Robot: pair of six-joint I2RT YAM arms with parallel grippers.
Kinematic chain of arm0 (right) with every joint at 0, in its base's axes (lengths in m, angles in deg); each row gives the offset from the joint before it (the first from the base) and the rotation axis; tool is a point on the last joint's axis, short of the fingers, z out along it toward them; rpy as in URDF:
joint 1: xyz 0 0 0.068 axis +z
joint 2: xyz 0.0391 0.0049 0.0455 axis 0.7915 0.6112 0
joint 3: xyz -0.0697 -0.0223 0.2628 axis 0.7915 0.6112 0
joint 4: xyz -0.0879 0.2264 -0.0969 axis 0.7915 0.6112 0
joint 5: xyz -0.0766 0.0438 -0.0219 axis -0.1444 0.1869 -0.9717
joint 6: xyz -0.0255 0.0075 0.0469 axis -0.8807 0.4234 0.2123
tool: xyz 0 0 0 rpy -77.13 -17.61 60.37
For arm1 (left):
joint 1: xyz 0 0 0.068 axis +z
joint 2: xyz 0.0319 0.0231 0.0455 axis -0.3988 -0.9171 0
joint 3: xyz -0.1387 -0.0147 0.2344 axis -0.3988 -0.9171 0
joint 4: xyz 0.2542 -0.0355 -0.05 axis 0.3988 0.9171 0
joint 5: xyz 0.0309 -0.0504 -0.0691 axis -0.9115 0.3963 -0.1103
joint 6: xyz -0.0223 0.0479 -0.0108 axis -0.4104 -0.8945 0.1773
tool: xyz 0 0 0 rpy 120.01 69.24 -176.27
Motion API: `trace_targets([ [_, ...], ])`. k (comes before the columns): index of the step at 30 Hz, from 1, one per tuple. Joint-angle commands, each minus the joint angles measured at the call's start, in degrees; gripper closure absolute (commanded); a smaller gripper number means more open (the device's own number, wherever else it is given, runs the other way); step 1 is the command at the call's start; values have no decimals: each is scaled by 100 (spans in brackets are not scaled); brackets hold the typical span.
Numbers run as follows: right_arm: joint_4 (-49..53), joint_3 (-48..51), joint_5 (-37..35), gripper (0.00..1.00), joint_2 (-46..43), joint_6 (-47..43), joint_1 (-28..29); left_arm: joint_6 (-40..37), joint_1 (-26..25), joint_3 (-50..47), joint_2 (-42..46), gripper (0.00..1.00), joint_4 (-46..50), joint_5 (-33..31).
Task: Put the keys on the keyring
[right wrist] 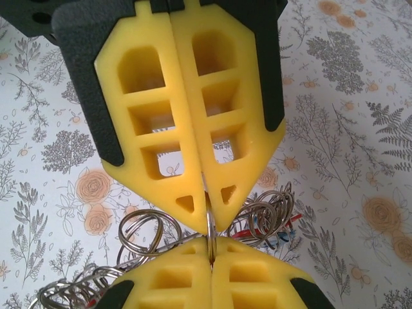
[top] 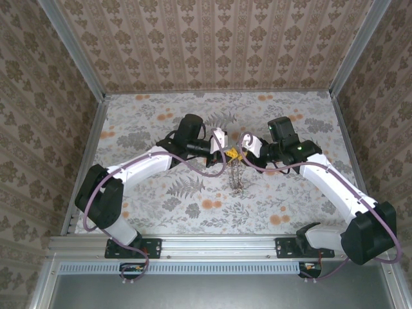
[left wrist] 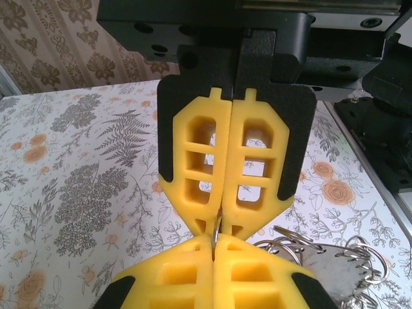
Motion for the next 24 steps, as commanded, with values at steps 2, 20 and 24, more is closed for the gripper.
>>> trace_targets([
  [2,-692,179,120,93,-309,65,-99,278,33,-141,-31,100,-613,343],
  [20,-2843,1231,1161,84,-108,1306,-447,2100,197,-964,-102,100,-3672,623],
  [24,-2830,1248,871,83,-237,1277,-454,2004,203,-961,-91,100,-3542,573],
])
